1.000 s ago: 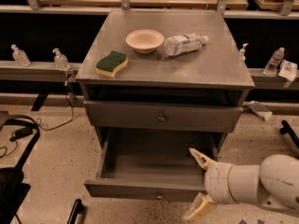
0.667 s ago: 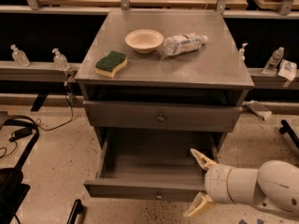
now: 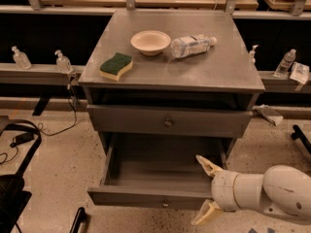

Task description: Close middle drawer

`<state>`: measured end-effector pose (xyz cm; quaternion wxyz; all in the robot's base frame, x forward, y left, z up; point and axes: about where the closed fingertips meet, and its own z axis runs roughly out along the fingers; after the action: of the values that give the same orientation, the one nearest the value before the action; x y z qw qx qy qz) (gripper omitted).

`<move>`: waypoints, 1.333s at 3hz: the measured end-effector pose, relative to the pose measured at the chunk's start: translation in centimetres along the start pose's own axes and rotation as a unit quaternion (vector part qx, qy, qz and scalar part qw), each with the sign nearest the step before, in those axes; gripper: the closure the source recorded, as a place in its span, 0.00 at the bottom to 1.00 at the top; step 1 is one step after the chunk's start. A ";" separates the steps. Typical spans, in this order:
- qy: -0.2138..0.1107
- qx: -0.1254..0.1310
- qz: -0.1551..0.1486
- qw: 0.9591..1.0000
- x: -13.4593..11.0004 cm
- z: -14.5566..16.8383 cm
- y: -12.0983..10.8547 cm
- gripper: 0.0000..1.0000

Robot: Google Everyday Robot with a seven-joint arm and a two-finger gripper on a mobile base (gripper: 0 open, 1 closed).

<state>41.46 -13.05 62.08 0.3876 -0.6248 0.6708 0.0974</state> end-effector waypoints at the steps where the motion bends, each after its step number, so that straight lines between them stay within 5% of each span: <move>1: 0.016 -0.004 -0.006 1.000 4.6 4.0 1.5 0.00; 2: 0.040 0.009 0.001 0.999 10.0 9.3 2.2 0.00; 4: 0.053 0.028 0.008 0.998 13.3 13.7 0.8 0.00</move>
Offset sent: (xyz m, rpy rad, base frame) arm 0.0404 -0.0232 -0.2046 -0.1066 0.0062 -0.0826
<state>47.29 -14.60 43.91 0.3681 -0.6130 0.6974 0.0486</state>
